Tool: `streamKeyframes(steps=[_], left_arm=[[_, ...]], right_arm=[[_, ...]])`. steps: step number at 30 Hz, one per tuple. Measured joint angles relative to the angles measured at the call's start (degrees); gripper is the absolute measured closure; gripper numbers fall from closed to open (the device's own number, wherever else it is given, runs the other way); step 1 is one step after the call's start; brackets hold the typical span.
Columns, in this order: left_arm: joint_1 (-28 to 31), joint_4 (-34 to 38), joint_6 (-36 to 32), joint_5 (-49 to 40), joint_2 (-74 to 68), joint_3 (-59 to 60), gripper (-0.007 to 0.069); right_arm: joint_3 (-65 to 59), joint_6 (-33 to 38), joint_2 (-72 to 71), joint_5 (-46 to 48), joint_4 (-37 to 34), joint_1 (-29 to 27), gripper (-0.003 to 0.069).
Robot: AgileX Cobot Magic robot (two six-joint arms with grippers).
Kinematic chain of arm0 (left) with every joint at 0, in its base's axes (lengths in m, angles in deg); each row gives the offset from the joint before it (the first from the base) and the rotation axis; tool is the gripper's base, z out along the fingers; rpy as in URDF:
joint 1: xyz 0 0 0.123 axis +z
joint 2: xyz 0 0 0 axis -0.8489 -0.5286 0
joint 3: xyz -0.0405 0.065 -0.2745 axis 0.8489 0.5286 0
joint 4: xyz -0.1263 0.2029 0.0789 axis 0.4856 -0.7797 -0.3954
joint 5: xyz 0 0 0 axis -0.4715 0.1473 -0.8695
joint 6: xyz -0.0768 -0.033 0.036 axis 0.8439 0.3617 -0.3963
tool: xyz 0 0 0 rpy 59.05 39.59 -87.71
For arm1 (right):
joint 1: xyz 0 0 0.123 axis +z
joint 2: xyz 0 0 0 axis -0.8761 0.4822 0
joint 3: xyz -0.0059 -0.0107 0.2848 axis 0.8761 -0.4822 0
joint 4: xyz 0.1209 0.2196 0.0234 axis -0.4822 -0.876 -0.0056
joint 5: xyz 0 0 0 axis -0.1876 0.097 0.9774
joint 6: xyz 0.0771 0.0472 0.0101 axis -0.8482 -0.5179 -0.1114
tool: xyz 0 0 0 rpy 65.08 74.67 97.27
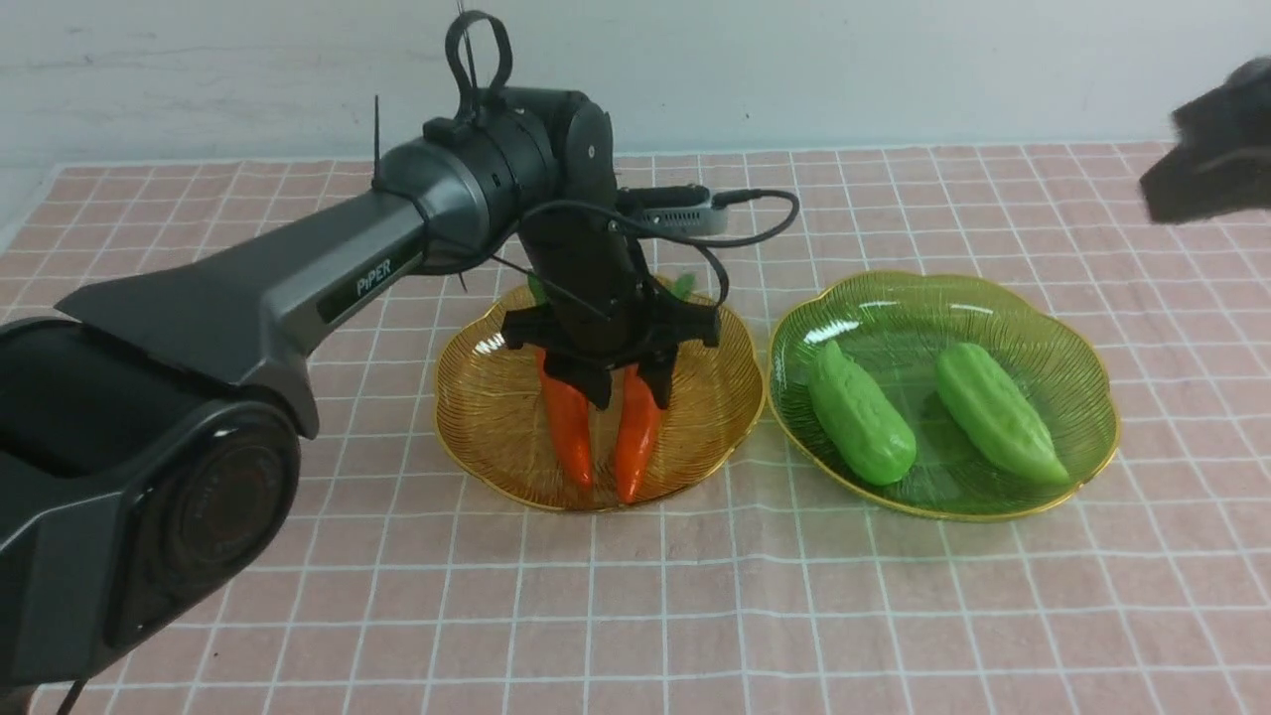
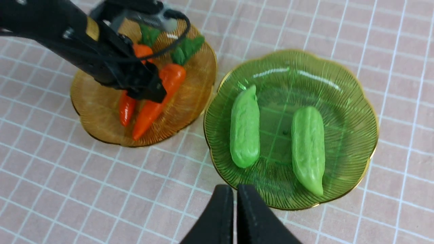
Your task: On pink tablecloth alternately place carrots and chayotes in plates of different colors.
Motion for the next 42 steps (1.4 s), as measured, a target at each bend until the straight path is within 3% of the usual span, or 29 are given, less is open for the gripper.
streamKeyframes(steps=[7,11,13,14,17,20,23,27,32,37,42], left_arm=[[0.1,0.0,-1.3,-2.1,0.0,-2.5,0.0195],[0.1,0.0,-2.6,-5.6,0.0,-6.2,0.0280],[0.1,0.0,-3.2,-6.6,0.0,-9.1,0.0366],[0.1,0.0,-3.3,-6.6,0.0,-9.4,0.0366],[-0.1,0.0,-6.3,-6.8,2.9,-12.1,0.0567],[-0.8,-0.3,-9.0,-7.2,6.6,-12.1,0.0615],[-2.6,-0.8,-11.5,-7.8,12.6,-12.2,0.0628],[-3.9,-1.1,-13.6,-7.9,19.1,-8.9,0.0628],[-3.9,-2.6,-15.0,-8.0,28.3,1.3,0.0628],[-3.9,-4.7,-15.0,-8.1,40.0,16.0,0.0628],[-3.9,-5.2,-15.1,-8.2,43.4,22.3,0.0628]], right_arm=[[-0.6,0.0,-13.7,0.6,0.1,0.0,0.0672],[-4.1,0.0,-24.0,0.8,2.1,0.0,0.0674],[-6.8,0.3,-29.0,1.0,3.1,0.0,0.0674],[-7.2,0.4,-30.3,1.1,3.3,0.0,0.0674],[-16.7,1.9,-40.9,0.7,3.1,0.0,0.0674],[-22.8,4.4,-45.4,-3.1,1.3,0.0,0.0674],[-35.4,9.6,-51.6,-15.9,-2.7,0.0,0.0674],[-49.0,11.1,-53.2,-31.2,-7.7,0.0,0.0674],[-57.1,11.9,-53.2,-45.5,-14.2,0.0,0.0674],[-58.0,17.0,-53.2,-50.4,-14.8,0.0,0.0674],[-58.3,19.0,-53.2,-50.5,-15.0,0.0,0.0674]])
